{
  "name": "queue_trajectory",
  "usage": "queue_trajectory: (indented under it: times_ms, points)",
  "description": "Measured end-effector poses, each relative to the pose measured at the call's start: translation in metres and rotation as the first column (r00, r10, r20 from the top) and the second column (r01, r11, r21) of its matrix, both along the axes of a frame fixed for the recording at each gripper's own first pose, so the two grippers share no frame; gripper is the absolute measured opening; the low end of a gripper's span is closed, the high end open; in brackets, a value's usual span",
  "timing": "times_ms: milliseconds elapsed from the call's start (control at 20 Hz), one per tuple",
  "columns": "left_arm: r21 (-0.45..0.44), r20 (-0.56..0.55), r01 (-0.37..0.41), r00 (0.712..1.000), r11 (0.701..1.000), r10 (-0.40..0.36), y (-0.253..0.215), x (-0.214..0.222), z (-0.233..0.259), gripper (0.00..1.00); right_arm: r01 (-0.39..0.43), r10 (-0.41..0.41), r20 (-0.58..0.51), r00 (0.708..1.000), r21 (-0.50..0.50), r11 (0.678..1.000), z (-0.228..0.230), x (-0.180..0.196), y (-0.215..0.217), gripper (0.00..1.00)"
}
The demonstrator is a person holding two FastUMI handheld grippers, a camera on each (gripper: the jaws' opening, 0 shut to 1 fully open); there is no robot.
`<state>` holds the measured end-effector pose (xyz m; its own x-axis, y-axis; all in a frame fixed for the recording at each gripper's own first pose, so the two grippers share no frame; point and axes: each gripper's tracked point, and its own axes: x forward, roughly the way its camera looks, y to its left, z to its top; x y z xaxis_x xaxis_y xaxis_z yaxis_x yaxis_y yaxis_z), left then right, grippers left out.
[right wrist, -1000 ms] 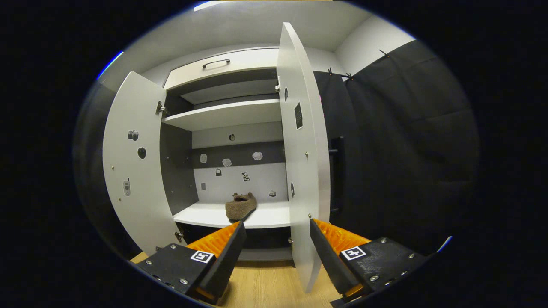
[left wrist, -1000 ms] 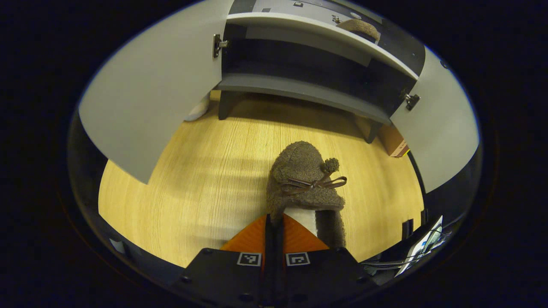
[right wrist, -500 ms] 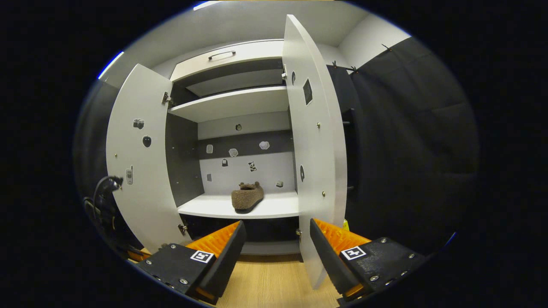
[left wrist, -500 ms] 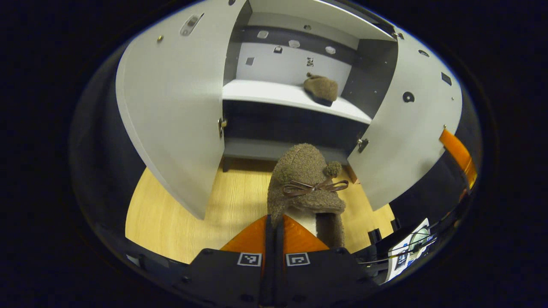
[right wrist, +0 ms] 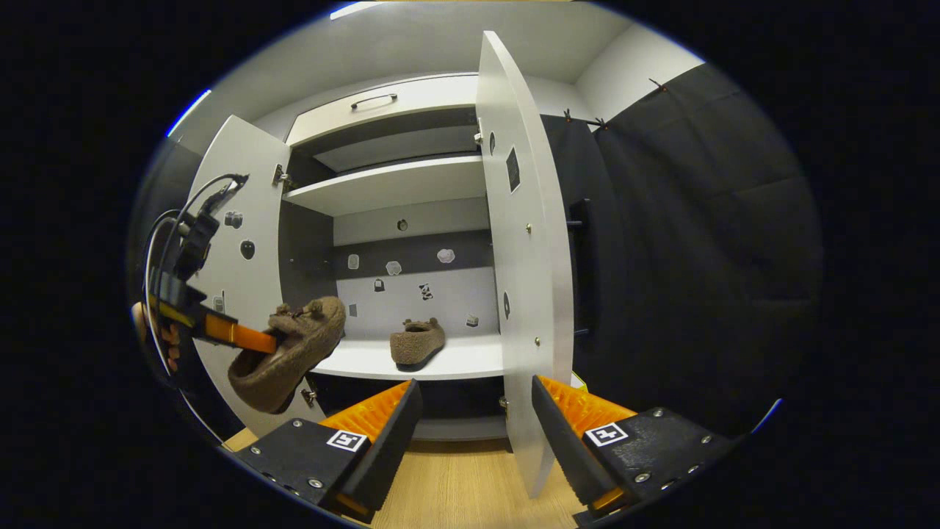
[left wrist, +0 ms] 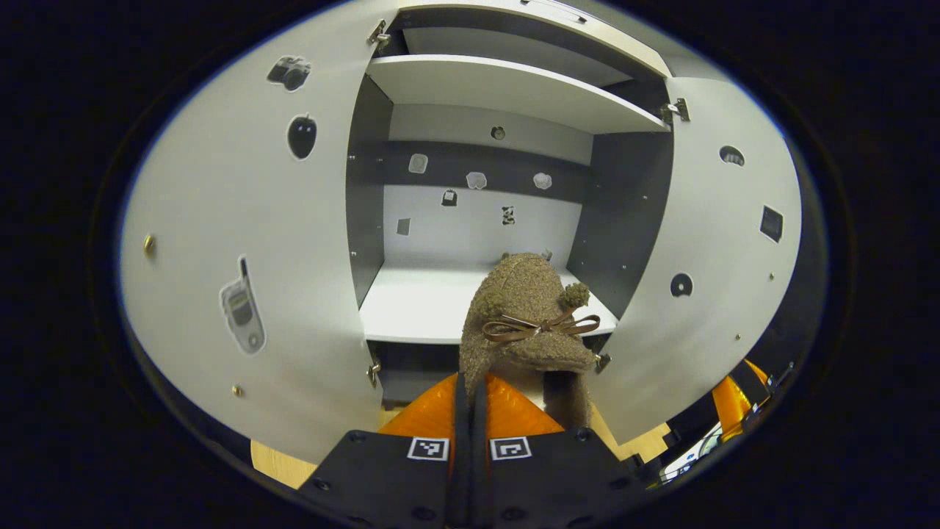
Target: Grab one shoe with the right hand and put it into the shoe cabinet, grab the other shoe with the left hand and put it into the shoe cabinet; then close the right door with the right hand and the left door with the left hand.
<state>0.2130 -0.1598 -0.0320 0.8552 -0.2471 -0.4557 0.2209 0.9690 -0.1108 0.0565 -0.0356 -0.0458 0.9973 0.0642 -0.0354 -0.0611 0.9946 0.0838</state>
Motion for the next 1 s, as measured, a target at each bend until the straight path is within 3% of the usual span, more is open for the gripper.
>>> queue_trajectory:
  times_ms: [300, 550, 1000]
  points:
    - [0.03, 0.046, -0.038, 0.998, 0.999, 0.037, -0.003, 0.101, 0.024, 0.06, 0.01, -0.01, 0.012, 1.0, -0.009, 1.0, 0.016, -0.001, -0.014, 0.93]
    - [0.04, -0.015, -0.076, 0.997, 0.996, 0.076, -0.003, 0.178, -0.008, 0.06, 0.046, -0.046, 0.019, 0.999, -0.006, 0.999, 0.024, -0.002, -0.025, 0.92]
    - [0.104, -0.103, -0.064, 0.992, 0.993, 0.075, -0.008, 0.247, -0.071, 0.07, 0.09, -0.09, -0.018, 0.996, 0.009, 0.996, 0.017, -0.002, -0.035, 0.92]
